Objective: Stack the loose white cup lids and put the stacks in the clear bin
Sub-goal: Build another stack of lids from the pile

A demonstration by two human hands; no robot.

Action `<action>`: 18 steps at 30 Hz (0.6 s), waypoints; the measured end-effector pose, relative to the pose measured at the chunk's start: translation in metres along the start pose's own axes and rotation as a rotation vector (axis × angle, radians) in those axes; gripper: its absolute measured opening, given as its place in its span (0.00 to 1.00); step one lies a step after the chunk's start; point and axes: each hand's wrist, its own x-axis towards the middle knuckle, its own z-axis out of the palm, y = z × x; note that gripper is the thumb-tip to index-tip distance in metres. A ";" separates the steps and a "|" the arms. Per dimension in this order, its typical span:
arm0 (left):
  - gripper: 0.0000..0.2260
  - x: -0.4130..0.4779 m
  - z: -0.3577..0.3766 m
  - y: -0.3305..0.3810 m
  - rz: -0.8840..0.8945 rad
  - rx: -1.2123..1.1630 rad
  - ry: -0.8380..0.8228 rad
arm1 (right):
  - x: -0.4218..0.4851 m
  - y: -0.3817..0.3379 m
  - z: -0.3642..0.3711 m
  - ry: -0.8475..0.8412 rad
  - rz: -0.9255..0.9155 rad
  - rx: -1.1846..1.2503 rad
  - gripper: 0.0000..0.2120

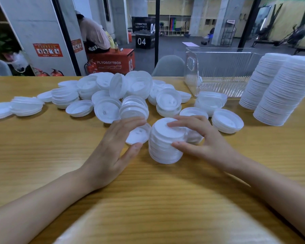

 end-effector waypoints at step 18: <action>0.16 0.000 0.004 -0.001 0.045 0.048 -0.162 | 0.001 0.011 -0.013 0.123 -0.043 -0.091 0.22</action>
